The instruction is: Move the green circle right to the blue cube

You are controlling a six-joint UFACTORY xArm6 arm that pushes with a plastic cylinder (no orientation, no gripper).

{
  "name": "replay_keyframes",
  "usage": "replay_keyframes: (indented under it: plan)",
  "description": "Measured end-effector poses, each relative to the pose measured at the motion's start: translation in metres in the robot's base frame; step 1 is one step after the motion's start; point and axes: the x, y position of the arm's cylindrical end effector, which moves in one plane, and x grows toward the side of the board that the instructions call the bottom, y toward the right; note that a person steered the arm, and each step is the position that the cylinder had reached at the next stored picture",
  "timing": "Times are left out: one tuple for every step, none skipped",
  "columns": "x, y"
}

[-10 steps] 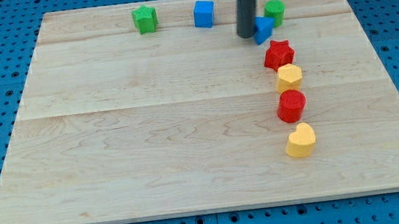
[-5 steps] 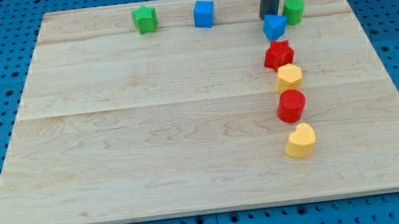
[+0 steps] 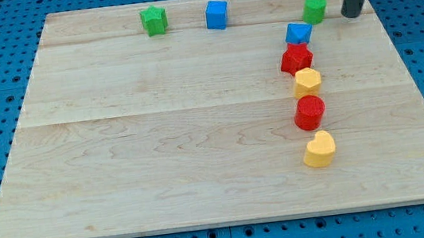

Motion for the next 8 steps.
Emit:
replay_keyframes:
  plan:
    - [-0.010,0.003]
    - [-0.015,-0.014]
    - [-0.016,-0.028]
    - [-0.016,-0.032]
    - [-0.028,-0.007]
    - [-0.061,0.005]
    - [-0.054,-0.032]
    - [-0.036,-0.039]
